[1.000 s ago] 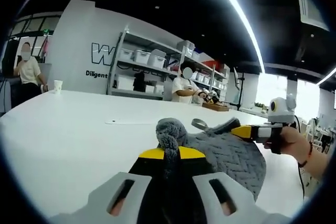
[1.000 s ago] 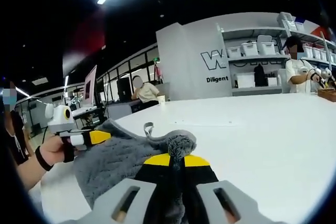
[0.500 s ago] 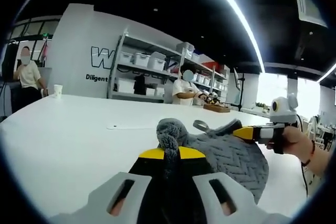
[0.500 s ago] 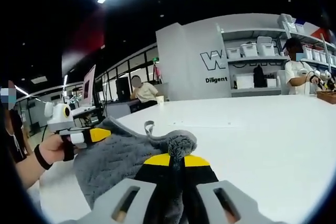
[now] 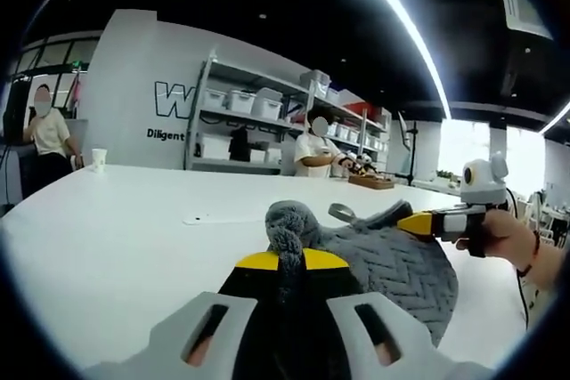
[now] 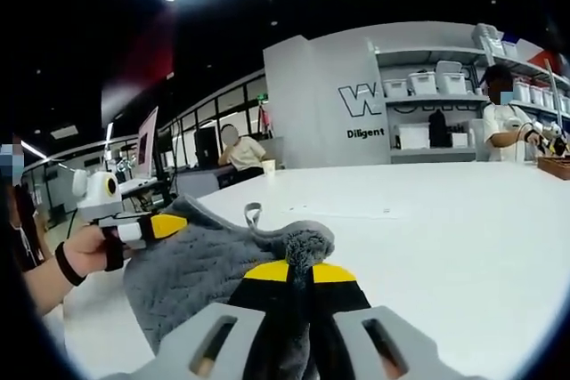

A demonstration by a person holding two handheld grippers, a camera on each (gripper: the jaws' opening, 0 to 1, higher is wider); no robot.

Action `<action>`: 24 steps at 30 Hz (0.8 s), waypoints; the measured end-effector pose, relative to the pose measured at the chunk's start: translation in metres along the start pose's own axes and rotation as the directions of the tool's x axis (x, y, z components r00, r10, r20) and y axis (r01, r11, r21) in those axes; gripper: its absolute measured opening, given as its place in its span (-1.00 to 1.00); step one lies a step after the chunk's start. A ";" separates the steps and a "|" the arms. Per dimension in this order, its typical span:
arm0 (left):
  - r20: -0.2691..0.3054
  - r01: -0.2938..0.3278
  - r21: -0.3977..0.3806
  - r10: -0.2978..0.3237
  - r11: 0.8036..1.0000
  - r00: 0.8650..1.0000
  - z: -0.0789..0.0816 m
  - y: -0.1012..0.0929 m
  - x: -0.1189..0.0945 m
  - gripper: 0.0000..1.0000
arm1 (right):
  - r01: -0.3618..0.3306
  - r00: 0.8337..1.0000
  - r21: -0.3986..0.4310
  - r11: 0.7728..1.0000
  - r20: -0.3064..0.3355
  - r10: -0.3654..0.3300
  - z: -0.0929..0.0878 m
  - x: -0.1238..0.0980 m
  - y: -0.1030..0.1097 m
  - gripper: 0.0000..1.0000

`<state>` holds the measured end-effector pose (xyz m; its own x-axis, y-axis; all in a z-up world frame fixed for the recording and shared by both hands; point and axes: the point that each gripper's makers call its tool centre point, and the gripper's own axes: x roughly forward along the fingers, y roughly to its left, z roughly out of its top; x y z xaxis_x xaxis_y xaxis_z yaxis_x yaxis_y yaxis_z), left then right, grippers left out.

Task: Open the folded towel by lifting each exposed corner and separating the folded layers until the towel lies flat within the target outline without major curled edges

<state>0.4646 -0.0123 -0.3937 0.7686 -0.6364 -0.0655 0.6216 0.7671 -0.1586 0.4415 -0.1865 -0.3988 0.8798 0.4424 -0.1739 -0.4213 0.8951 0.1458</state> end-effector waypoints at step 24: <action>0.020 0.028 -0.013 -0.028 1.000 0.999 0.002 -0.014 -0.015 -0.92 | -0.020 0.999 -0.008 1.000 0.034 0.021 0.005 -0.013 0.013 -1.00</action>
<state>0.4451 -0.0132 -0.3890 0.7537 -0.6558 -0.0418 0.6411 0.7478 -0.1727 0.4256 -0.1814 -0.3901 0.8780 0.4587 -0.1372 -0.4408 0.8863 0.1420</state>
